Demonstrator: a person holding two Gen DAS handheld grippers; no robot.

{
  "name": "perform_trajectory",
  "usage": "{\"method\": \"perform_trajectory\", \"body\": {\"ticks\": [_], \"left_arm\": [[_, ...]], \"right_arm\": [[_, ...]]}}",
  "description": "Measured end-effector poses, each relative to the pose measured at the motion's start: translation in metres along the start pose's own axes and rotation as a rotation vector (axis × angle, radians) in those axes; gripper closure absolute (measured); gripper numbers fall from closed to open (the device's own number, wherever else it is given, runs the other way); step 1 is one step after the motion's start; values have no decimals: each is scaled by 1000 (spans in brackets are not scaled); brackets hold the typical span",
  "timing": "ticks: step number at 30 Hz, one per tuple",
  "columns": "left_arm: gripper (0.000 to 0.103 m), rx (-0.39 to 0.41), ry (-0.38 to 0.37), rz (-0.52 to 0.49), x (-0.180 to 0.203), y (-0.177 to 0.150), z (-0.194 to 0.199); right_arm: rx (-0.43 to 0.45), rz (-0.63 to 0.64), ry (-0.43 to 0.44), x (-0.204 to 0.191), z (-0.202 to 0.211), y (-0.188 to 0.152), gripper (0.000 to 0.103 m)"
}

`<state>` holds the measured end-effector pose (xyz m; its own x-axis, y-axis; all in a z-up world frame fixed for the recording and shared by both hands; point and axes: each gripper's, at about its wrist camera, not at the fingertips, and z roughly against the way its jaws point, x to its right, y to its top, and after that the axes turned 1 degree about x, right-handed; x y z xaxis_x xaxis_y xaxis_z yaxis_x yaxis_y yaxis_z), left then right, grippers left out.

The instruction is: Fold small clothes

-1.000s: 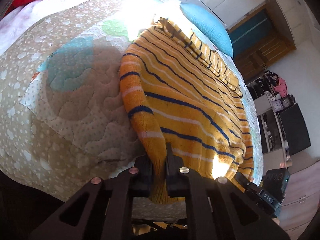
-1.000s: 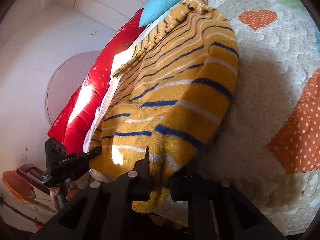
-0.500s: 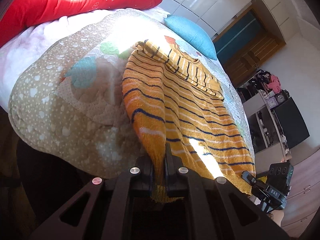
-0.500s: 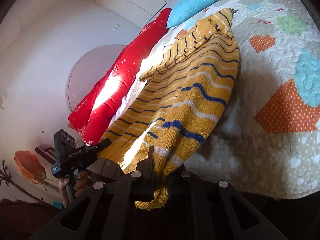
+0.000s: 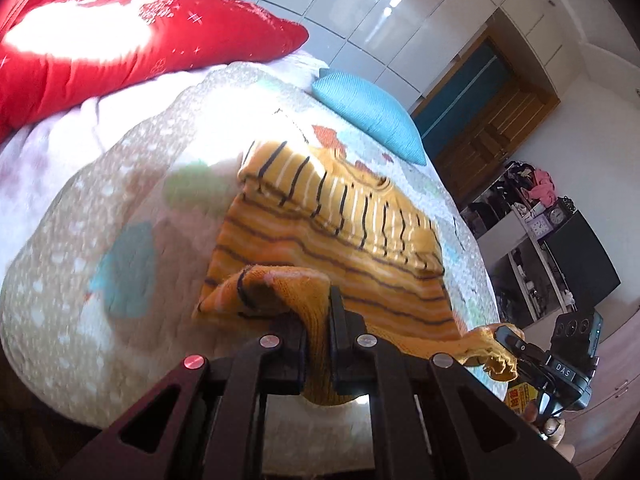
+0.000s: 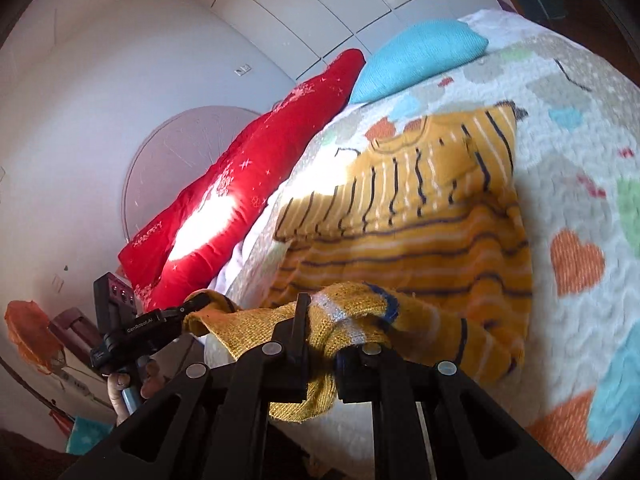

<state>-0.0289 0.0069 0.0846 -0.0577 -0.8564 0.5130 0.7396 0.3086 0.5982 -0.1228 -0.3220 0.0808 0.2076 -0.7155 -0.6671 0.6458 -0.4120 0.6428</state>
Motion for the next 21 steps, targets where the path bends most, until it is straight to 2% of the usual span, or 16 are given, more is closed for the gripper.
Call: {"method": "perform_trajectory", "body": {"ticks": [4, 7, 10, 13, 15, 18, 21], "left_arm": [[95, 7, 49, -10, 10, 58, -52], [95, -36, 87, -7, 11, 91, -101], [95, -108, 119, 20, 3, 111, -149], [95, -145, 133, 38, -5, 123, -182], [94, -157, 117, 67, -11, 132, -196], [88, -172, 57, 133, -18, 144, -208], [69, -183, -14, 196, -26, 155, -220]], "right_arm": [[19, 19, -87, 6, -47, 56, 93], [9, 4, -166, 27, -80, 91, 93], [-19, -56, -207, 54, -109, 114, 92], [-48, -135, -182, 82, -131, 131, 90], [-48, -192, -157, 100, -139, 139, 87], [-45, -283, -126, 122, -151, 151, 72], [-35, -346, -111, 141, -163, 160, 60]]}}
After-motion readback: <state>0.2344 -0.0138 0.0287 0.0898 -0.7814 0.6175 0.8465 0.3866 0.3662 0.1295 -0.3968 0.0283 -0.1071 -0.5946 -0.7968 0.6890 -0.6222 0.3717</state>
